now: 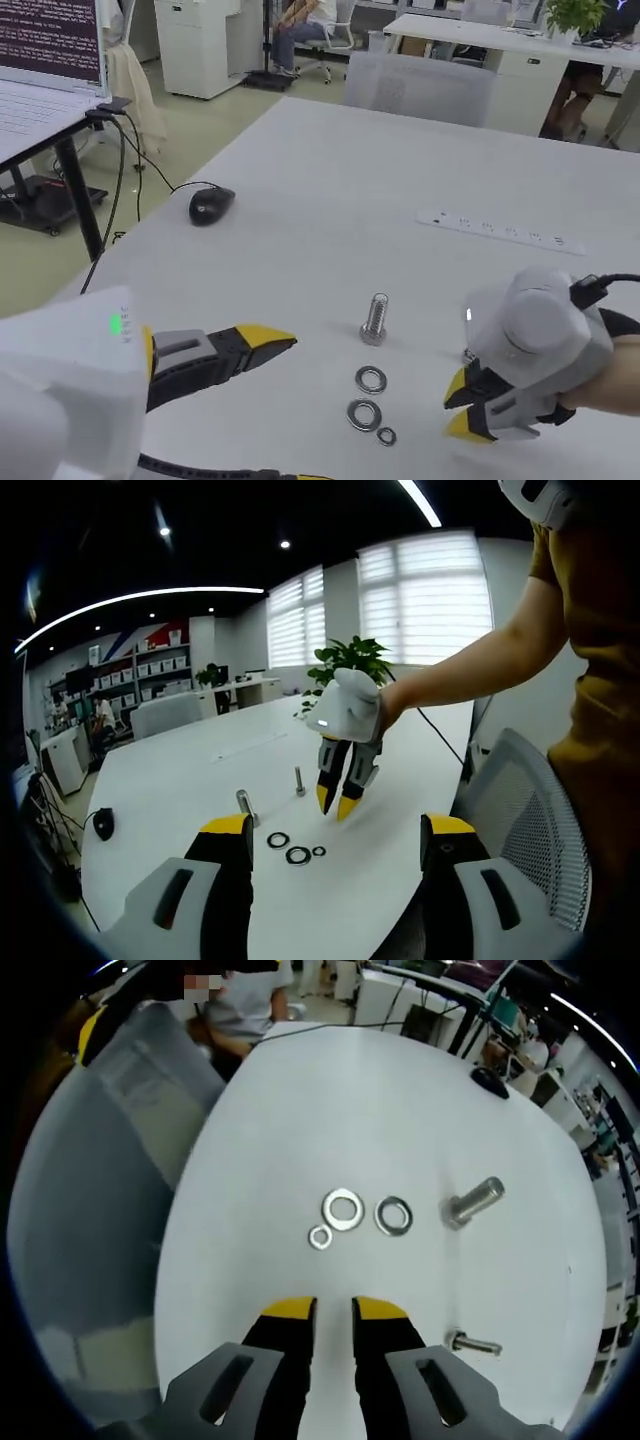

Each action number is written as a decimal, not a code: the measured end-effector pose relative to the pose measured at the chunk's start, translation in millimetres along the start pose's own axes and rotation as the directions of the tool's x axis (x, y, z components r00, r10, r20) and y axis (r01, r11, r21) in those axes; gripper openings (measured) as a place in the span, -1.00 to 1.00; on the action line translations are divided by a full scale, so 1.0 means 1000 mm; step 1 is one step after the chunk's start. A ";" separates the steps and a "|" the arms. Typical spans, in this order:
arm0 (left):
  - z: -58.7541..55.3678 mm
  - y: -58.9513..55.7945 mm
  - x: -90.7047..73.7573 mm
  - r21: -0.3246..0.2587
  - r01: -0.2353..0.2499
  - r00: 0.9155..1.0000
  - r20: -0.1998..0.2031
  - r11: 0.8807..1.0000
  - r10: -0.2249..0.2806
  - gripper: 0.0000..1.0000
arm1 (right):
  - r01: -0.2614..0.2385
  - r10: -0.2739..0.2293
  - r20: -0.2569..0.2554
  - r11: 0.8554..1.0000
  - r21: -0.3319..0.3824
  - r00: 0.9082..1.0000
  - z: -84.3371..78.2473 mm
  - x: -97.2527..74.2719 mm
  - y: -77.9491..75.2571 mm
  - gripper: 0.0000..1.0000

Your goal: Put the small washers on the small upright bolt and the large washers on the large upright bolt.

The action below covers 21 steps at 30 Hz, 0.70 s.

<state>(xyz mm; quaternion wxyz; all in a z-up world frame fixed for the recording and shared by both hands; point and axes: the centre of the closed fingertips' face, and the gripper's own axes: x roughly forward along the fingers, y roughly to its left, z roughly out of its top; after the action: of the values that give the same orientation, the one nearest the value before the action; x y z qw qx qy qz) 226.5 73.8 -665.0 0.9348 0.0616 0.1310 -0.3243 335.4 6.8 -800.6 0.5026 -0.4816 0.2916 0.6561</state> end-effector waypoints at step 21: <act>-0.012 0.013 0.000 -0.026 -0.019 1.000 -0.021 0.999 0.019 0.34 | -0.080 0.080 0.007 0.997 -0.002 0.997 0.026 0.038 0.007 -0.63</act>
<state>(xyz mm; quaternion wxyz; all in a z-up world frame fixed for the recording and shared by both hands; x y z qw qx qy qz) 231.8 86.1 -676.4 0.9371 0.0541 0.1443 -0.3131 318.3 41.8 -827.1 0.4768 -0.4676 0.3081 0.6776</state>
